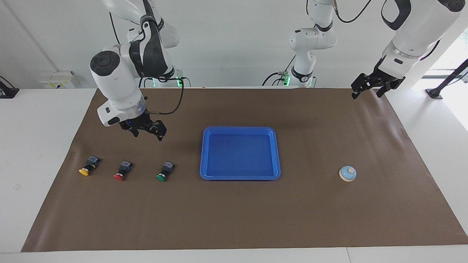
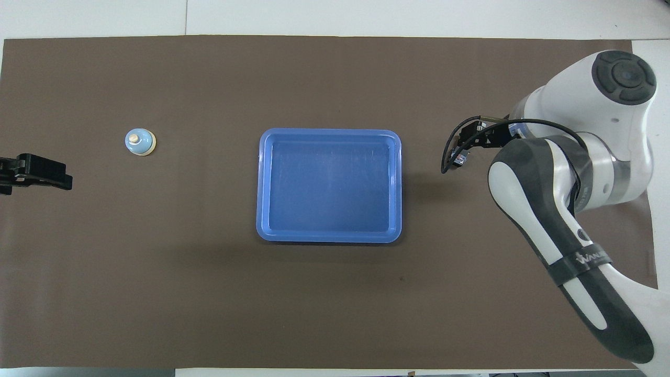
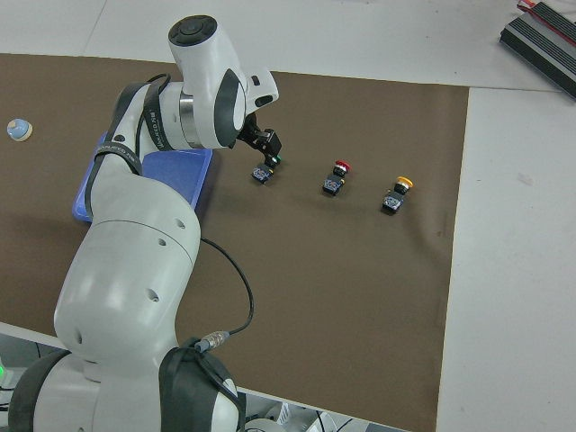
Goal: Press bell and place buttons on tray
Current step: 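Grasp the green-capped button with the right gripper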
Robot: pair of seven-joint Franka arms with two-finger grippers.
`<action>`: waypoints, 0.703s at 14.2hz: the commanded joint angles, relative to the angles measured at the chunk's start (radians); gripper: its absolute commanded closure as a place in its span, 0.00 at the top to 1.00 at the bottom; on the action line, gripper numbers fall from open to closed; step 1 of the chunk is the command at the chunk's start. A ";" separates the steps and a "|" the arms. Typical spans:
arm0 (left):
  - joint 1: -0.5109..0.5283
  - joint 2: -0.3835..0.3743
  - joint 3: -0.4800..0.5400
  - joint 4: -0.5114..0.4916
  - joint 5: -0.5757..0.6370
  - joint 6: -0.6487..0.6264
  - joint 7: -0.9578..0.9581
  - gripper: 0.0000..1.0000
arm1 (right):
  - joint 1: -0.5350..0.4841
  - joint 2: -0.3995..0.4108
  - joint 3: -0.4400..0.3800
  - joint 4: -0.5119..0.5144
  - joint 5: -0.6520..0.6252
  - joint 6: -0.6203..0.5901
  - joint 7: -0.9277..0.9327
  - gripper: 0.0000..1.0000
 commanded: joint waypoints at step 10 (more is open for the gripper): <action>-0.011 -0.003 0.006 0.013 -0.001 -0.014 -0.006 1.00 | 0.015 0.166 0.001 -0.064 -0.073 0.285 0.049 1.00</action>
